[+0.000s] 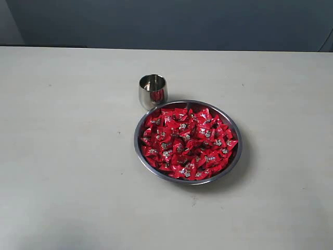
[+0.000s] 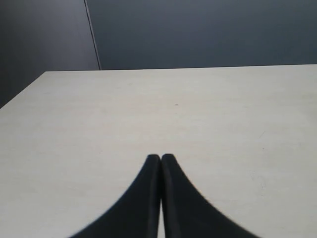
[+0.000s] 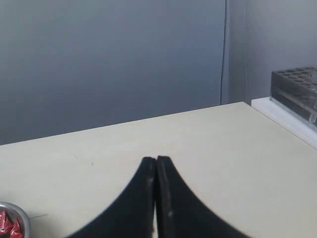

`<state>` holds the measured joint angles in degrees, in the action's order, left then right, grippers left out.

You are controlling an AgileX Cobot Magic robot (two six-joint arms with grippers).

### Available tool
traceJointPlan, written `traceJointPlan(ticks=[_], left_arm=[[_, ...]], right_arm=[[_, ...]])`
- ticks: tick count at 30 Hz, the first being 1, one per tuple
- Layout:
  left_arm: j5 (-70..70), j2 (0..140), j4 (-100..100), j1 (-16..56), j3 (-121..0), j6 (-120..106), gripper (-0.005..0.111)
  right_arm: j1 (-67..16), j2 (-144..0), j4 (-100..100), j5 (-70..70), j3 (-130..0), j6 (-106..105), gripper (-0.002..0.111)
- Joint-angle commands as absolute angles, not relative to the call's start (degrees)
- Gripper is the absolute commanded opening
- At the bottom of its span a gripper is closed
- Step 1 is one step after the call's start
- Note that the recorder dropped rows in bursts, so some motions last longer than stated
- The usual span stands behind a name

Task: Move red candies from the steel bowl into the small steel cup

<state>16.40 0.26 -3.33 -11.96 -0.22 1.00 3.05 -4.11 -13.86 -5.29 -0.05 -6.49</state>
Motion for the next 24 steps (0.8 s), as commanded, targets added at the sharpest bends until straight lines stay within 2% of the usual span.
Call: traceJointPlan(ticks=[1, 16, 24], left_arm=[[16.3, 0.0, -3.7, -11.6, 0.0, 1.1, 0.0], [16.3, 0.0, -3.7, -11.6, 0.0, 1.1, 0.0], [16.3, 0.0, -3.7, -11.6, 0.0, 1.1, 0.0]], right_arm=[[3.4, -3.8, -14.2, -4.2, 0.0, -6.5, 0.0], [3.4, -3.8, -14.6, 0.0, 0.0, -6.5, 0.0], [3.4, -3.8, -34.9, 8.8, 0.0, -6.5, 0.0]])
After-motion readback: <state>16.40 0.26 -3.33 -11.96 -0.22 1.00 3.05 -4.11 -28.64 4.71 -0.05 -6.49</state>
